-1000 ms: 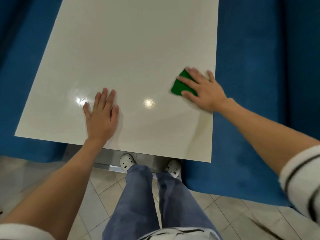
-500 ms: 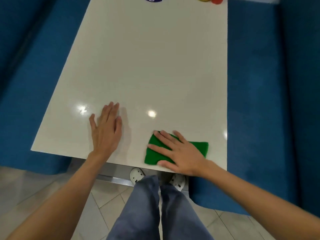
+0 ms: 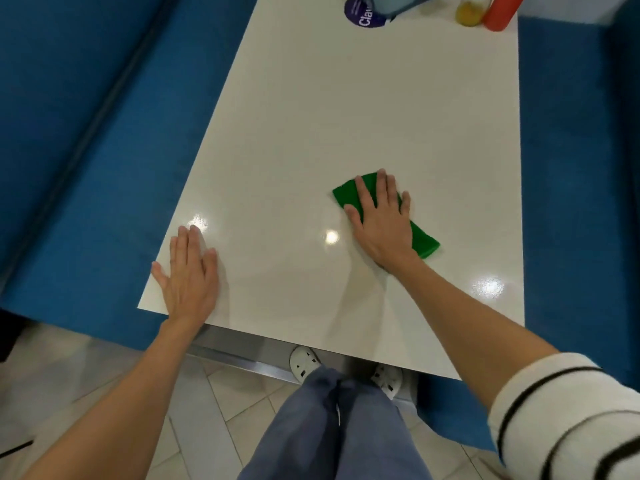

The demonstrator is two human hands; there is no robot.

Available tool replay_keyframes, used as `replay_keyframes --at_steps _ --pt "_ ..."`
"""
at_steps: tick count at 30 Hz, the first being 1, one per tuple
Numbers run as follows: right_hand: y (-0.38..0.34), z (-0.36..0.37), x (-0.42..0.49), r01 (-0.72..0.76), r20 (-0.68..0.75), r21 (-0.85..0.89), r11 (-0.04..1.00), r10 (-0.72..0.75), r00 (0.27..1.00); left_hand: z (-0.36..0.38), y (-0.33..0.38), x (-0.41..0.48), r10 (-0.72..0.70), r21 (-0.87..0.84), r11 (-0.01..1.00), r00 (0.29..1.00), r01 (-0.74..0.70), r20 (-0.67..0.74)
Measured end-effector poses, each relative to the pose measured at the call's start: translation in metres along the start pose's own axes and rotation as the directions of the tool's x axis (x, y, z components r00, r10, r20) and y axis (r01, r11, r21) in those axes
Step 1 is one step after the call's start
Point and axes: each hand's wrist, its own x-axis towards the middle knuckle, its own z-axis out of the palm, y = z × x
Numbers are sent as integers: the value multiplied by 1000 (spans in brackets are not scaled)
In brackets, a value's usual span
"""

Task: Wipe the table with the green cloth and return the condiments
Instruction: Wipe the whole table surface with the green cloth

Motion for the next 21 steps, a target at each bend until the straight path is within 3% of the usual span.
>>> replay_keyframes --at_steps 3,5,9,11,12,14,18,21 --pt "-57 18 -30 172 40 13 985 -173 984 0 -3 2 13 -1 1000 1000 -13 -1" --pt "-87 32 -64 348 83 15 937 -348 934 -2 -5 2 34 16 999 999 -33 -13" --pt "-78 42 -109 693 164 18 721 -686 709 -8 -12 4 24 71 997 997 -19 -69" --pt "-55 32 -101 798 206 28 602 -785 585 -10 -22 9 -34 54 998 997 37 -64" --pt "-45 24 -88 817 227 16 577 -798 559 -12 -27 12 -64 35 997 997 66 -53" --pt "-30 10 -56 768 222 -19 640 -747 627 -13 -33 15 -87 -9 996 996 87 -30" --pt "-45 -2 17 476 111 -40 879 -470 876 -15 -34 14 -83 -152 985 997 81 -3" --pt "-89 8 53 246 39 -50 968 -244 969 -19 -28 16 -114 -210 971 994 112 4"
